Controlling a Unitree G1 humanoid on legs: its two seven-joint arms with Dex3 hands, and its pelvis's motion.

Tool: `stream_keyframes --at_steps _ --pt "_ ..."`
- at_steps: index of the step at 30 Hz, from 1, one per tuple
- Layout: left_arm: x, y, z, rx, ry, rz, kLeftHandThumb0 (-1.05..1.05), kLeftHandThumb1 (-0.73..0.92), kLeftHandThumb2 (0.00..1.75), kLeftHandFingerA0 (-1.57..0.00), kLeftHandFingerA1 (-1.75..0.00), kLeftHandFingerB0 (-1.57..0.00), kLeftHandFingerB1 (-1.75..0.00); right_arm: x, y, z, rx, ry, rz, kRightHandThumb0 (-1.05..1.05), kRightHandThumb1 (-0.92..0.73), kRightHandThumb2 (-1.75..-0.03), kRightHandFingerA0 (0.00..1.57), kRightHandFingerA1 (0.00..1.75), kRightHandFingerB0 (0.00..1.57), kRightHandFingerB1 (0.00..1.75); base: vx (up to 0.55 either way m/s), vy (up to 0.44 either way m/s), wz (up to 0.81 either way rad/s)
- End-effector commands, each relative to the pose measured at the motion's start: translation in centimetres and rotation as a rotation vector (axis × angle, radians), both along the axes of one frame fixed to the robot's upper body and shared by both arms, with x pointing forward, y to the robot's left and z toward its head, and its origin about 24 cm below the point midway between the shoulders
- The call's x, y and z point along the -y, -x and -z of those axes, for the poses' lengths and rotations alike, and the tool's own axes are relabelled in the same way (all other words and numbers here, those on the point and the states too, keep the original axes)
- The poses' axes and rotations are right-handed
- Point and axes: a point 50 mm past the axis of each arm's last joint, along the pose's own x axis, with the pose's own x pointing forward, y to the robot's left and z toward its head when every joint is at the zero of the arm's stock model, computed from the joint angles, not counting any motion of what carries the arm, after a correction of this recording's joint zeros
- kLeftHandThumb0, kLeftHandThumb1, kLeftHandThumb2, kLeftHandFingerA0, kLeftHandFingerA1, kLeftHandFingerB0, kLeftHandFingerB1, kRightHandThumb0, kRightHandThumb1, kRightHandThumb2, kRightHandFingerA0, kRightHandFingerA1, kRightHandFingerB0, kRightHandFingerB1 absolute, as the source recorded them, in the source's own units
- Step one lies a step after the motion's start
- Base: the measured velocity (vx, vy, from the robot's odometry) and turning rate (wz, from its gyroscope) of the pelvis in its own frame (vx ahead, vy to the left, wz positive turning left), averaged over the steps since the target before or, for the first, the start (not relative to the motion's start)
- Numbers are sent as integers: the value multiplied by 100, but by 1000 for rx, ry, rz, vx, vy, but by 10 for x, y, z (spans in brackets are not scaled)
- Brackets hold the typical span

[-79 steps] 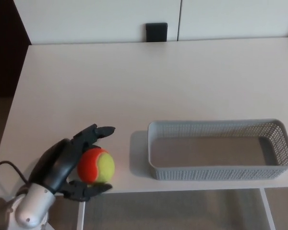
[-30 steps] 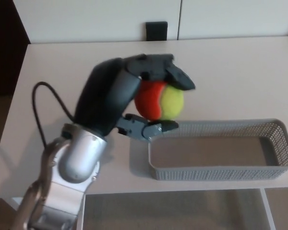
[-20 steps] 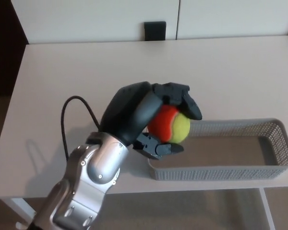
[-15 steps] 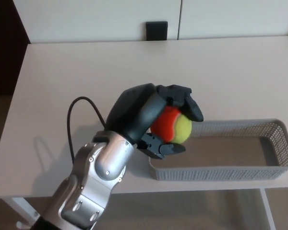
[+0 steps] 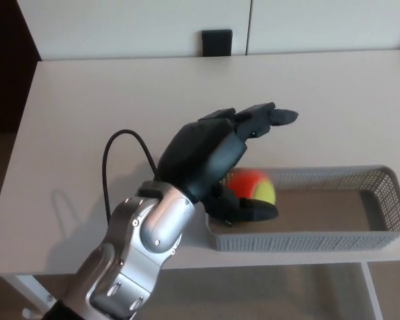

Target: The robot walk towards a table in front and uses its left hand to pickup a tennis ball on the left side and put it in a container on the right hand side

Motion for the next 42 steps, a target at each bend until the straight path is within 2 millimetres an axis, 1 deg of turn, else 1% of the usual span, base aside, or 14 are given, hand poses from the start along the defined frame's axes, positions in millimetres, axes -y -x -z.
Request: stream_keyframes --at_steps 1,9,12,14,15,16,18,19,21,22,23,25,32,42 --pt "-5 2 2 -9 -111 -3 -90 46 88 -6 -17 -1 -22 4 1 -2 1 14 -6 -34 -55 -69 41 50 36 45 0 0 0" --pt "-16 10 -5 -32 -76 14 -85 48 95 -7 -8 -11 -11 3 4 0 -8 12 -6 -33 -56 -69 41 50 36 44 0 0 0" --pt "-28 21 -19 -1 18 18 -105 44 80 -4 -27 -8 -17 3 6 0 -13 20 -19 -34 -57 -70 40 50 37 45 0 0 0" --pt "-43 41 -41 39 163 51 -78 46 92 -2 -27 -10 -24 3 6 0 -15 11 -12 -33 -56 -69 40 51 37 44 0 0 0" --pt "-49 50 -48 46 195 60 -99 55 57 -2 -36 -7 -32 3 7 1 -17 24 -23 -35 -56 -70 41 51 38 45 0 0 0" --pt "-54 59 -55 58 226 68 -77 44 92 -4 -32 -9 -27 4 7 0 -20 38 -32 -36 -56 -71 40 50 38 45 0 0 0" --pt "-71 85 -73 92 300 129 -86 46 89 0 -47 -5 -37 6 8 -1 -24 50 -38 -36 -57 -71 40 50 38 45 0 0 0" --pt "-75 93 -76 82 325 148 -39 -1 76 0 -53 0 -52 7 9 0 -26 49 -37 -36 -57 -71 40 50 38 45 0 0 0" --pt "-88 112 -85 50 389 190 -38 -6 73 -1 -54 0 -52 7 9 0 -26 48 -27 -35 -56 -70 41 50 39 45 0 0 0" --pt "-91 117 -87 44 401 201 -38 -6 73 -1 -54 0 -52 7 9 0 -24 48 -23 -35 -56 -70 41 50 39 45 0 0 0" --pt "-105 132 -90 8 444 249 -85 38 54 -7 -52 -16 -43 8 10 0 -29 46 -23 -35 -56 -70 40 50 39 45 0 0 0" --pt "-119 148 -93 -4 486 284 -89 39 54 -15 -50 -25 -41 9 12 0 -33 46 -12 -35 -55 -70 41 50 39 45 0 0 0" --pt "-202 196 -73 -259 471 203 -79 40 55 -29 -49 -41 -39 10 22 3 -52 43 8 -35 -55 -70 42 50 39 46 0 0 0" --pt "-236 214 -39 -527 311 -7 -71 35 76 -38 -51 -42 -49 13 32 6 -83 19 29 -25 -61 -57 44 46 40 39 0 0 0"
